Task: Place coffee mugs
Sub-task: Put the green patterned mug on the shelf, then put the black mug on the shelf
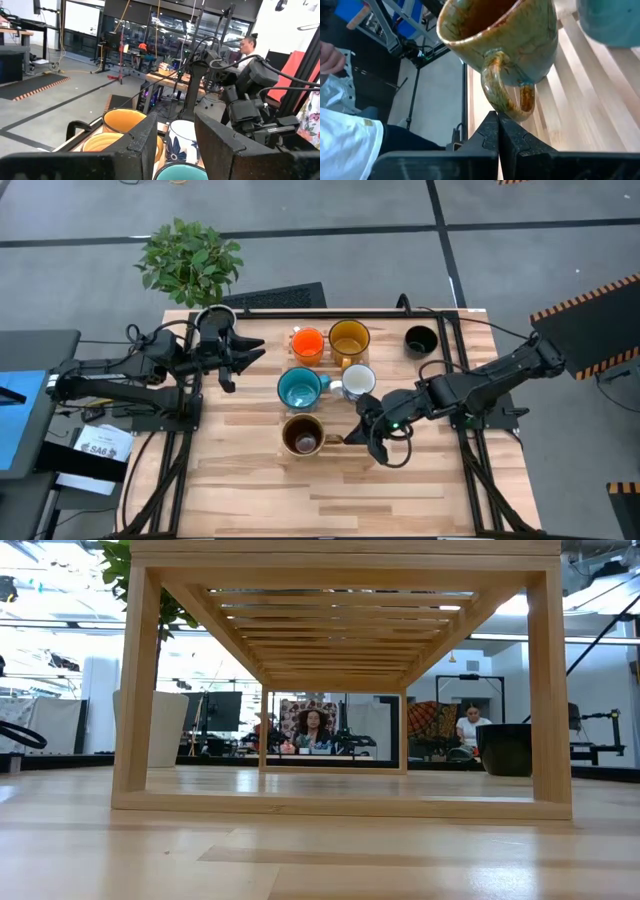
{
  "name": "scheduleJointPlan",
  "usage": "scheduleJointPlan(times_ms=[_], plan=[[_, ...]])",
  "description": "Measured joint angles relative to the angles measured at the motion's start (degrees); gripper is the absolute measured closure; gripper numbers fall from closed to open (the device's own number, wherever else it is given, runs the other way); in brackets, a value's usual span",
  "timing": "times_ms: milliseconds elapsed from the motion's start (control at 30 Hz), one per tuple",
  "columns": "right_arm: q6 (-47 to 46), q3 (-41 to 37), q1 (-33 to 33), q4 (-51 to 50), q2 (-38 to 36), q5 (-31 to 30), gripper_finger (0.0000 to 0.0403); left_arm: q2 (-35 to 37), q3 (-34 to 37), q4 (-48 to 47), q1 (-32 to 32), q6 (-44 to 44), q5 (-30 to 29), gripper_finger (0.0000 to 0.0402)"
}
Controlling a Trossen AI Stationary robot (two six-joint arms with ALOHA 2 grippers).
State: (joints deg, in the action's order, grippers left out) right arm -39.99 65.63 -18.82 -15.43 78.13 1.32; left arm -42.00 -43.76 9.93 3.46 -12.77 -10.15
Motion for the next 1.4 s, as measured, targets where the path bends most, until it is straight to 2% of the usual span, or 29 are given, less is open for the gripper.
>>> scheduleJointPlan(times_ms=[400, 600, 700, 833, 933, 1067, 1167, 1267, 1400], plan=[[1.0, 0.0, 0.5, 1.4, -0.1, 0.1, 0.0386, 0.0, 0.0, 0.0, 0.0, 0.3, 0.0, 0.0286], [-1.5, 0.0, -1.0, -6.0, -2.8, 6.0, 0.0385, 0.0, 0.0, 0.0, 0.0, 0.5, 0.0, 0.0286], [-2.0, 0.0, -1.5, -9.2, -6.3, 6.4, 0.0381, 0.0, 0.0, -0.3, 0.0, 0.5, -0.4, 0.0286], [-0.2, 0.0, 0.0, -10.3, -13.3, 1.1, 0.0382, 0.0, 0.0, -0.3, 0.0, 0.5, -1.1, 0.0286], [2.1, 0.0, 2.0, -12.0, -19.0, -8.0, 0.0381, 0.0, 0.0, -0.2, 0.0, 0.5, -1.1, 0.0286], [2.2, 0.0, 7.2, -15.5, -24.4, -21.3, 0.0372, 0.0, 0.0, -0.2, 0.0, 0.5, -1.1, 0.0286], [0.0, 0.0, 13.5, -20.3, -25.9, -25.9, 0.0371, 0.0, 0.0, -0.2, 0.0, 0.5, -1.2, 0.0286], [-4.3, 0.0, 22.5, -28.5, -25.7, -25.7, 0.0371, 0.0, 0.0, -0.2, 0.0, 0.5, -1.2, 0.0286], [-1.1, 0.0, 36.3, -39.7, -22.7, -18.1, 0.0349, 0.0, 0.0, -0.1, 0.0, 0.5, -1.2, 0.0286]])
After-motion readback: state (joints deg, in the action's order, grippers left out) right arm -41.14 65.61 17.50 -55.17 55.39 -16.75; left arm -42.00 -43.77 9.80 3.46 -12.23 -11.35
